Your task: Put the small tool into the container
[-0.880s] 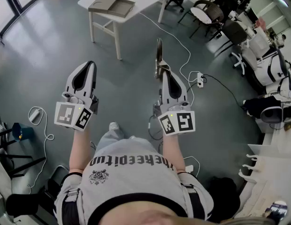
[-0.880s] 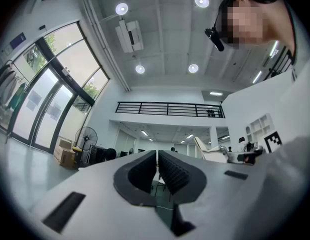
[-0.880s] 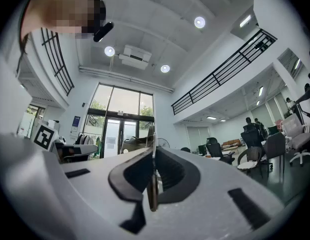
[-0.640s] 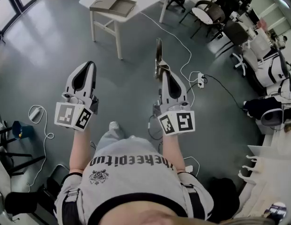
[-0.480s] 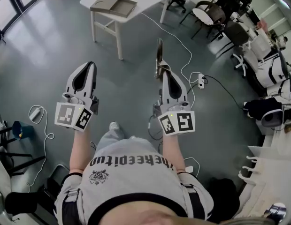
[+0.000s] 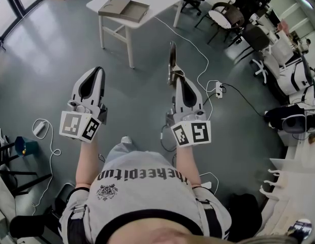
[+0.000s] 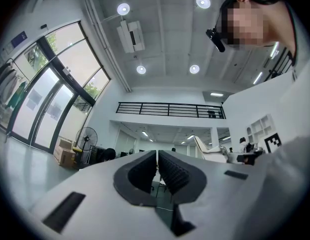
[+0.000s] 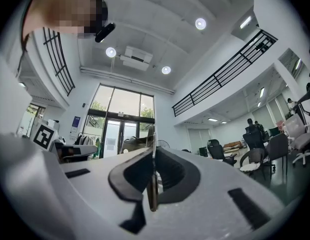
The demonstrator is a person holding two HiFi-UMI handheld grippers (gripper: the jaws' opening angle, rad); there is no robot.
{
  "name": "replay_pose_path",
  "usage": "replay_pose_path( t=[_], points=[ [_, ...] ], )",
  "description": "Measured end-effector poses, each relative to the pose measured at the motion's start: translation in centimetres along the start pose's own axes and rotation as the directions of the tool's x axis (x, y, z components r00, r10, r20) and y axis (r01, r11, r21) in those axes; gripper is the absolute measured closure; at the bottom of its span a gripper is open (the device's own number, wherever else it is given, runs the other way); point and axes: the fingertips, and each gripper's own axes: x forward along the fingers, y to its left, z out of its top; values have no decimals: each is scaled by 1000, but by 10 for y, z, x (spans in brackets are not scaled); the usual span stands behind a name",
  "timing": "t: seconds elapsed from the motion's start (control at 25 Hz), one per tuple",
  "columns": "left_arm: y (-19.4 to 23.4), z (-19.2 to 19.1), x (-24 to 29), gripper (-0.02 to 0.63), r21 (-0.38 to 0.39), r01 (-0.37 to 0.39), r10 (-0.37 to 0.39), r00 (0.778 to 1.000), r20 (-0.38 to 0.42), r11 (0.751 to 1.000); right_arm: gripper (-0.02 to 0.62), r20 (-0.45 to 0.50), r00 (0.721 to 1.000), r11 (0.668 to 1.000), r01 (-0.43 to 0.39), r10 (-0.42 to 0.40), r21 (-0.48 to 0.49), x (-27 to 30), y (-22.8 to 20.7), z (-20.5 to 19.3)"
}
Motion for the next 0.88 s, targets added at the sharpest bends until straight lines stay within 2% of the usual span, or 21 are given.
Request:
replay_pose_path(
  t=[0.44,0.88],
  points=[
    [43,-7,19,592,-14,35,-35,999,-3,999,594,13,999,999,41,-41,30,39,11,-16],
    [71,-31,61,592,-35,29,-30,999,-26,999,594,-34,997,997,66,-65,47,81,-15,-43]
  ],
)
